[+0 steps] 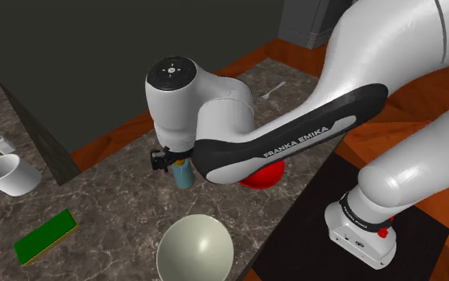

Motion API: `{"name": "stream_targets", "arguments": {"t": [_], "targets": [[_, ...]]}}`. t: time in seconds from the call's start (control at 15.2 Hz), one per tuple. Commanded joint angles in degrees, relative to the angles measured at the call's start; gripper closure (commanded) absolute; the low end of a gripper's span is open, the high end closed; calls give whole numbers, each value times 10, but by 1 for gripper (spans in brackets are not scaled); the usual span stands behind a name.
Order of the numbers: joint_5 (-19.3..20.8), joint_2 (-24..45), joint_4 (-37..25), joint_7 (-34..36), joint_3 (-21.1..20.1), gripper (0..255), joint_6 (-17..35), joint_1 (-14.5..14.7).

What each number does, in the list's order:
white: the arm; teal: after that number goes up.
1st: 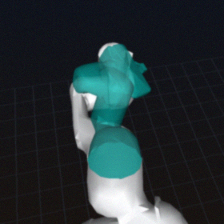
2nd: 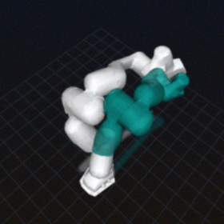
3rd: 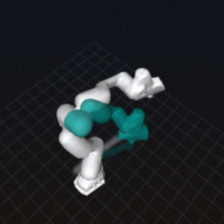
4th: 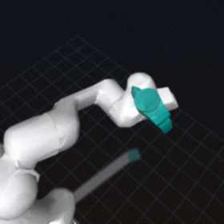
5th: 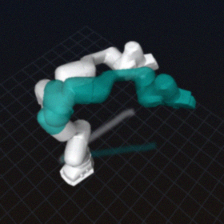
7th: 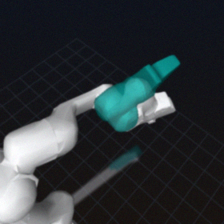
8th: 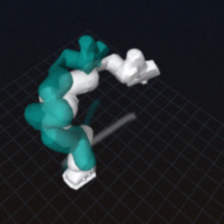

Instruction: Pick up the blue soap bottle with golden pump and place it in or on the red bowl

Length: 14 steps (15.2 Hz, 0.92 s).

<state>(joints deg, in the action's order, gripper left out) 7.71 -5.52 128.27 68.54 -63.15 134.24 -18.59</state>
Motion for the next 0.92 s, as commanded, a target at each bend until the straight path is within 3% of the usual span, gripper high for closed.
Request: {"name": "stream_targets", "arguments": {"t": [0.0, 0.26, 0.73, 0.79, 0.86], "targets": [[44, 33, -1, 34, -15, 0, 13, -11], [110, 80, 2, 80, -16, 0, 28, -11], [110, 80, 2, 80, -15, 0, 28, -11], [110, 80, 2, 80, -15, 255, 28, -11], [110, 80, 2, 80, -15, 255, 28, -11]]}}
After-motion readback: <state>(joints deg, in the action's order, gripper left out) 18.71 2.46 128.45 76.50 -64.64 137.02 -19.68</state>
